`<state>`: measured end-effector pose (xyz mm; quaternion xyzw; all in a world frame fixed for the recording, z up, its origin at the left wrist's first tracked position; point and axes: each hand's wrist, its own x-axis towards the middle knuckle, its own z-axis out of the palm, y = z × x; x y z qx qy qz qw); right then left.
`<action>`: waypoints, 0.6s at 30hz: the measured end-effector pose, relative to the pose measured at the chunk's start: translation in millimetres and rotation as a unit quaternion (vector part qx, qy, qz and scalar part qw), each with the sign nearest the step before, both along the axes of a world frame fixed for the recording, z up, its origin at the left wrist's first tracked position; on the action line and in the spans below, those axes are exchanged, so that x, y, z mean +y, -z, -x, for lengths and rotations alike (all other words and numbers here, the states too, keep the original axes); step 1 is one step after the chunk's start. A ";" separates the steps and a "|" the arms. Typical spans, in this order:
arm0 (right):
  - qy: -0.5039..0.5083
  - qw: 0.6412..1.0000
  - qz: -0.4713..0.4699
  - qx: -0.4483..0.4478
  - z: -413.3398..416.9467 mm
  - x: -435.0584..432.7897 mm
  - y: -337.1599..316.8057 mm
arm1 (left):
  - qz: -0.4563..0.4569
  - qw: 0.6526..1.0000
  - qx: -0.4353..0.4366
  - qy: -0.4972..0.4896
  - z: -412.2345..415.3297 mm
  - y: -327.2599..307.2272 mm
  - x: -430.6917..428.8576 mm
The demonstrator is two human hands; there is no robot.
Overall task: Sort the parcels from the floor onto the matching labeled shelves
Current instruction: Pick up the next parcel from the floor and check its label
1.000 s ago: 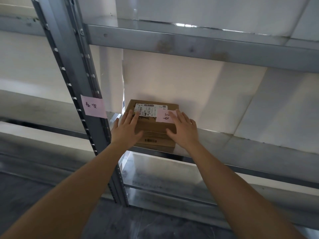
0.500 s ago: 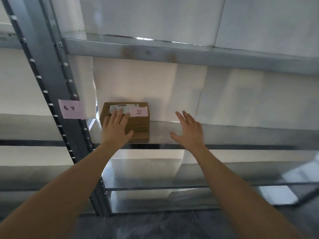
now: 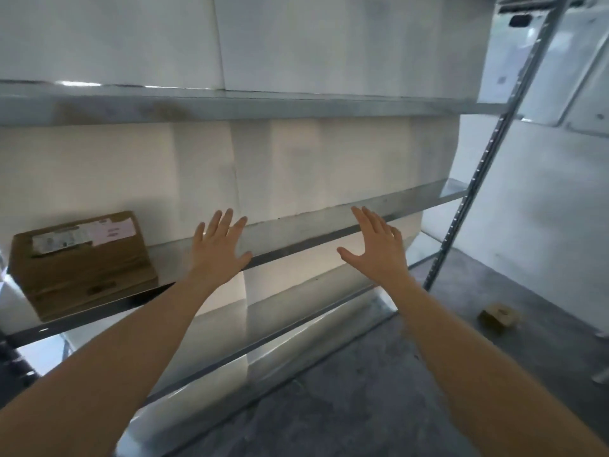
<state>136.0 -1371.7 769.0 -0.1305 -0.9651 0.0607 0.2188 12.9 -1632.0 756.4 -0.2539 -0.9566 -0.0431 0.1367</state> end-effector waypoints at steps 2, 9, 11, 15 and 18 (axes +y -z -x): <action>0.035 0.999 0.001 0.002 -21.1 27.3 -5.8 | -0.009 0.999 -0.002 0.033 -2.0 -3.7 35.1; 0.169 0.985 -0.008 0.024 -88.5 129.0 -20.6 | -0.011 0.988 -0.001 0.153 -1.8 -13.4 168.4; 0.206 0.978 -0.010 0.020 -108.7 161.9 -26.1 | -0.018 0.983 -0.004 0.183 -1.6 -19.4 211.8; 0.275 0.961 -0.025 0.013 -147.3 226.7 -38.0 | -0.038 0.973 0.005 0.227 -4.8 -32.7 300.8; 0.315 0.949 -0.026 0.006 -173.2 266.0 -45.7 | -0.053 0.962 0.006 0.266 -14.9 -41.0 363.9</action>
